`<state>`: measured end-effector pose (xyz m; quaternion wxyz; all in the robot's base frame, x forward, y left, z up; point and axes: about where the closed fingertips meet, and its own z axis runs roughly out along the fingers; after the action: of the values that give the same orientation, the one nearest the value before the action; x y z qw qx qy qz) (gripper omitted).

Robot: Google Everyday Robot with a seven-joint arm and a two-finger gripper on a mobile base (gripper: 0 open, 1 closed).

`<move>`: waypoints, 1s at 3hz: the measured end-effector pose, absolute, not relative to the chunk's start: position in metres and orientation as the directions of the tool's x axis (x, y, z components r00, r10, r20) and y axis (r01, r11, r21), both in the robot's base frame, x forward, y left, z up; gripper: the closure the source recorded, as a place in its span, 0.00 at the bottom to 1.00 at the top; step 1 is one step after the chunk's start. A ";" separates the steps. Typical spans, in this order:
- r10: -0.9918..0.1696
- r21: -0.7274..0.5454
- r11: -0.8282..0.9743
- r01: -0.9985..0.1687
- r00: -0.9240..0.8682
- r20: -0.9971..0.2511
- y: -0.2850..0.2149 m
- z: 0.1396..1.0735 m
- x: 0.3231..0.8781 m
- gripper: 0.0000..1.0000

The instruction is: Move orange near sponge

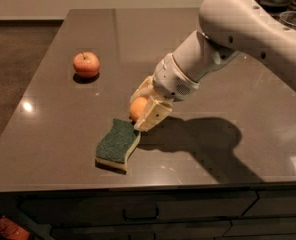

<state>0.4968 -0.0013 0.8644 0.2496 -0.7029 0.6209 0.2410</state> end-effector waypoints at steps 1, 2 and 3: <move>-0.775 -0.038 -0.109 -0.993 0.109 -0.623 -0.005 0.860 0.503 0.59; -0.792 -0.019 -0.103 -0.995 0.093 -0.604 -0.008 0.853 0.510 0.36; -0.797 -0.006 -0.103 -0.995 0.086 -0.598 -0.010 0.849 0.514 0.13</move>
Offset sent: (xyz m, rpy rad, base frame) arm 0.0225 -0.0137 -0.0189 -0.0922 0.0469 -0.0199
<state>0.5137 -0.0098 0.8494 0.2130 -0.7053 0.6351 0.2322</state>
